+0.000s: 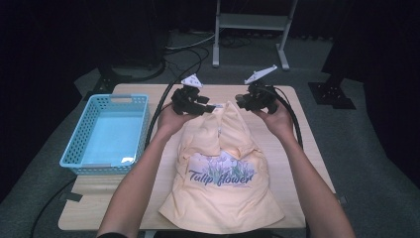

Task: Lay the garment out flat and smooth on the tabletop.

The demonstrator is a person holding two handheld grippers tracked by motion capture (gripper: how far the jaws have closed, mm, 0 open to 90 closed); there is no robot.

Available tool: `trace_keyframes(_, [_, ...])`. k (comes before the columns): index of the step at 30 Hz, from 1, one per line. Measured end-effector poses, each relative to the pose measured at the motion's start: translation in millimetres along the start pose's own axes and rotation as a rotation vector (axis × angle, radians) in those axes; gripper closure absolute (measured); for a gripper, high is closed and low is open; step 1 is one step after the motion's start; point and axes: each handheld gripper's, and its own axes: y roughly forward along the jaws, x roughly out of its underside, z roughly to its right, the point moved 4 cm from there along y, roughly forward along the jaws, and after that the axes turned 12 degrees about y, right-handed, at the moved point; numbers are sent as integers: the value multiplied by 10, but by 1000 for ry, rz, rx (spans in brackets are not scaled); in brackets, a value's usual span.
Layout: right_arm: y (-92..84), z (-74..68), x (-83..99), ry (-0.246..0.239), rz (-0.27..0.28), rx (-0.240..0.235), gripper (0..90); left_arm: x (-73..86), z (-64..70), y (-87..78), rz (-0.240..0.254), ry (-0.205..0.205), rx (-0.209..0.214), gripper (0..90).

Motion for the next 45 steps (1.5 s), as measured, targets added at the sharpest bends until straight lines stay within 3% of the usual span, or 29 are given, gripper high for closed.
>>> trace_keyframes(9, [1,-278,457,-6,-43,-57,545,357,556,35,-36,29,91,516])
trace_keyframes(16, [27,-481,842,3,-82,-84,522,601,937,7,-81,71,124,525])
trace_keyframes(21, [48,-596,1088,7,-125,-109,524,712,1114,-5,-129,111,128,543])
trace_keyframes(27, [51,-723,1324,-11,-159,-120,517,783,1222,-2,-154,104,134,545])
trace_keyframes(34, [63,-731,1472,3,-166,-140,509,857,1275,53,-247,122,148,544])
trace_keyframes(41, [181,-718,1599,15,-220,-158,511,939,1294,120,-324,123,159,543])
trace_keyframes(45, [195,-725,1635,-1,-197,-151,508,969,1306,99,-303,113,157,547])
